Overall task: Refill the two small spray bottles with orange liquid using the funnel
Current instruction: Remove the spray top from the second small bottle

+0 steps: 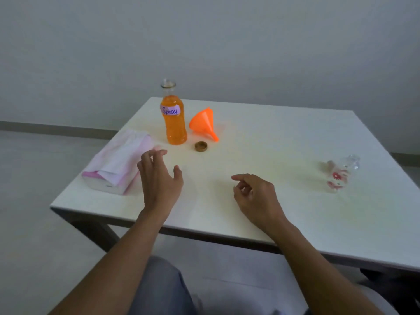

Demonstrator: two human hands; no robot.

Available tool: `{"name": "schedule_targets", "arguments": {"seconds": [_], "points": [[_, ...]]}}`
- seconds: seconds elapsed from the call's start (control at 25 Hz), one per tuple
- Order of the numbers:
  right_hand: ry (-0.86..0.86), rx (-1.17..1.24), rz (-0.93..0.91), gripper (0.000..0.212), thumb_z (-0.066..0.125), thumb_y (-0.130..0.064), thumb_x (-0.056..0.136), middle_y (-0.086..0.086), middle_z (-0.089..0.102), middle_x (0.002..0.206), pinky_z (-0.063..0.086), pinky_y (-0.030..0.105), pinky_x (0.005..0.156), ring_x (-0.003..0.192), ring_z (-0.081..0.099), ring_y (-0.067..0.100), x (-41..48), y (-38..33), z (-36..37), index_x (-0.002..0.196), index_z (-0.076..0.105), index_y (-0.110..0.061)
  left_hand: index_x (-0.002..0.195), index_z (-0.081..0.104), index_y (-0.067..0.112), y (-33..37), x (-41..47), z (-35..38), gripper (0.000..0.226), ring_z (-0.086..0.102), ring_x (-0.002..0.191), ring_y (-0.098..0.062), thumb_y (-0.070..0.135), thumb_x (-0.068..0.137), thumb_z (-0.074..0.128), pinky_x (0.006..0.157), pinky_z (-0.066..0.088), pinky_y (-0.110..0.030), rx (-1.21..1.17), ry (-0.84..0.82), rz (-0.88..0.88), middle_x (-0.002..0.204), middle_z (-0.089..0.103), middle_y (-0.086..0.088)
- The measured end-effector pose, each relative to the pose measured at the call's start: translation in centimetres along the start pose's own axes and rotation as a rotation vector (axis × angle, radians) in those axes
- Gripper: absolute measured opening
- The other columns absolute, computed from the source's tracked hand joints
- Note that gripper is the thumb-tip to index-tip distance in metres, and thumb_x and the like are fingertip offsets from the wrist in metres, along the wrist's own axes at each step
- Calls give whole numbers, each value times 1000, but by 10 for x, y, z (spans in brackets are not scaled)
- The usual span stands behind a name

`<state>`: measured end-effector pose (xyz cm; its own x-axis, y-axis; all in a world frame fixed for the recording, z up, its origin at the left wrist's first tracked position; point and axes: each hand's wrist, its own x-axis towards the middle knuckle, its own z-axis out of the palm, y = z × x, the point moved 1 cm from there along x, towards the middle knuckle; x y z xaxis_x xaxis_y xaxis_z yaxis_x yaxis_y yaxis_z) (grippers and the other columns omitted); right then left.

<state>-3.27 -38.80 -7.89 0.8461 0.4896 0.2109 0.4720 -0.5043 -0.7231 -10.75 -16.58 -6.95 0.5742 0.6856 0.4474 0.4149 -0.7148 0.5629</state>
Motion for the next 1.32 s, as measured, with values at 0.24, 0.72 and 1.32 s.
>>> {"name": "schedule_targets", "arguments": {"seconds": [0.24,0.72,1.32], "points": [[-206,-598,5,60,20,-43,107,1,9,172,8,42,128,159,4,21,17,9,20,162,15,-19,128,51,9,-31,23,27,43,46,118,-35,30,91,61,102,37,-46,308,25,76,125,53,-17],[-116,-153,76,43,56,-38,101,-10,52,151,29,37,122,146,39,12,18,2,1,143,53,-29,123,56,18,16,-3,3,32,58,100,-6,12,92,65,81,44,-4,-464,-52,40,123,53,2],[115,1137,522,54,84,-18,81,10,69,100,53,26,79,84,64,17,34,42,-65,128,63,-1,127,58,21,104,-42,67,39,63,113,-8,18,90,70,96,52,-23,-867,-648,129,119,65,7]]}}
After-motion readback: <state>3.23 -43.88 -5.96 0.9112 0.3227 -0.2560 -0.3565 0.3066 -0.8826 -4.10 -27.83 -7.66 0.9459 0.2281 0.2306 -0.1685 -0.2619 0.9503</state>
